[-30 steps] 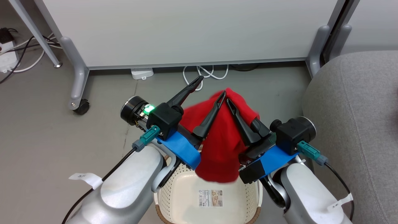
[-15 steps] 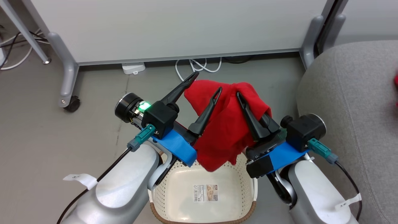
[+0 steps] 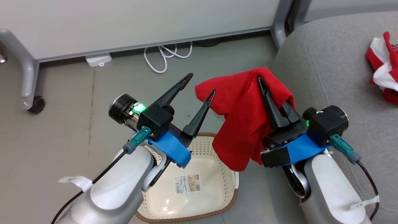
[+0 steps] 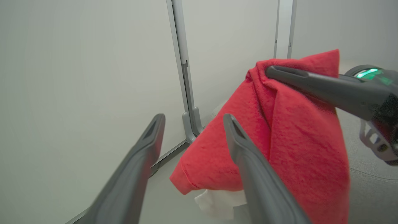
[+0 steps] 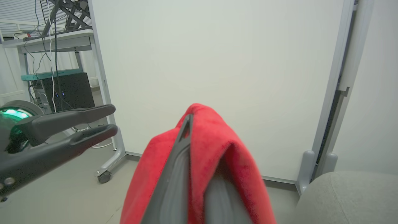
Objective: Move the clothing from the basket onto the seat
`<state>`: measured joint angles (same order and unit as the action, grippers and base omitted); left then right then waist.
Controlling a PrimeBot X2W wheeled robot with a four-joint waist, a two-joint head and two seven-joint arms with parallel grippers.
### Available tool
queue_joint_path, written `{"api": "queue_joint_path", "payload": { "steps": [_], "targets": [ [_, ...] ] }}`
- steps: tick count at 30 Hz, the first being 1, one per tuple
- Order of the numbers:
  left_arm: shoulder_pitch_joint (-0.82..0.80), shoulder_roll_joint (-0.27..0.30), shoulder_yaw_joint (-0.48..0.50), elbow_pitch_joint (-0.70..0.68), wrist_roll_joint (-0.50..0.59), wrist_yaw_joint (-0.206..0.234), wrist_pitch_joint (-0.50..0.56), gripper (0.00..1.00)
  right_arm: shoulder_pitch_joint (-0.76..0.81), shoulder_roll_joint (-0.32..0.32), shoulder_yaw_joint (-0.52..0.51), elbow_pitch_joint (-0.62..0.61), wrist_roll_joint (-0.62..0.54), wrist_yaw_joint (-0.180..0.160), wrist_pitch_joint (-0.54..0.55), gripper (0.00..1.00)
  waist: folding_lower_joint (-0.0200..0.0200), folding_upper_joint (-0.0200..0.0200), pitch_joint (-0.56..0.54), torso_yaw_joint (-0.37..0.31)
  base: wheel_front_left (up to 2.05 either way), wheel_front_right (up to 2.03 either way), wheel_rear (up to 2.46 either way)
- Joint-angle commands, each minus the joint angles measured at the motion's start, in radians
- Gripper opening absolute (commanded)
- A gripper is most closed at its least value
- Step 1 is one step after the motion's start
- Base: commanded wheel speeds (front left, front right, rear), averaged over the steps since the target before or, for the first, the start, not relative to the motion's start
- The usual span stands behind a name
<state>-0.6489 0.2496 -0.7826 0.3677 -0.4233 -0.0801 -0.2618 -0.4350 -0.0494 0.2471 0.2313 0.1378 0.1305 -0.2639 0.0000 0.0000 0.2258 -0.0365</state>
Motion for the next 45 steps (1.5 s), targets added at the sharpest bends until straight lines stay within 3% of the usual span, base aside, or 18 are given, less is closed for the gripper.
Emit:
{"api": "queue_joint_path", "payload": {
  "steps": [1,22,32,40,45],
  "targets": [
    [-0.009,0.004,0.001,-0.003,0.001,-0.002,-0.005,1.0,0.015,-0.002,-0.007,-0.008,-0.009,0.0,-0.001,0.0,0.0,0.0,0.014,-0.019,0.0,0.0,0.0],
    [-0.045,0.006,-0.044,-0.001,0.019,-0.012,0.003,1.0,0.09,-0.001,-0.144,-0.092,-0.011,0.0,-0.001,0.0,0.0,0.0,0.086,-0.19,0.0,0.0,0.0],
    [-0.055,-0.002,-0.062,0.006,0.017,-0.013,0.002,1.0,0.105,-0.001,-0.174,-0.109,-0.008,0.001,-0.001,0.0,0.0,0.0,0.086,-0.226,0.0,0.0,0.0],
    [-0.066,0.0,-0.055,-0.015,0.021,-0.004,-0.001,1.0,-0.013,-0.002,-0.218,-0.149,-0.074,0.001,-0.001,0.0,0.0,0.0,0.118,-0.217,0.0,0.0,0.0],
    [-0.088,0.011,-0.056,-0.033,0.033,-0.004,-0.001,1.0,-0.179,-0.045,-0.276,-0.175,-0.095,0.001,-0.001,0.0,0.0,0.0,0.186,-0.201,0.0,0.0,0.0]
  ]
}}
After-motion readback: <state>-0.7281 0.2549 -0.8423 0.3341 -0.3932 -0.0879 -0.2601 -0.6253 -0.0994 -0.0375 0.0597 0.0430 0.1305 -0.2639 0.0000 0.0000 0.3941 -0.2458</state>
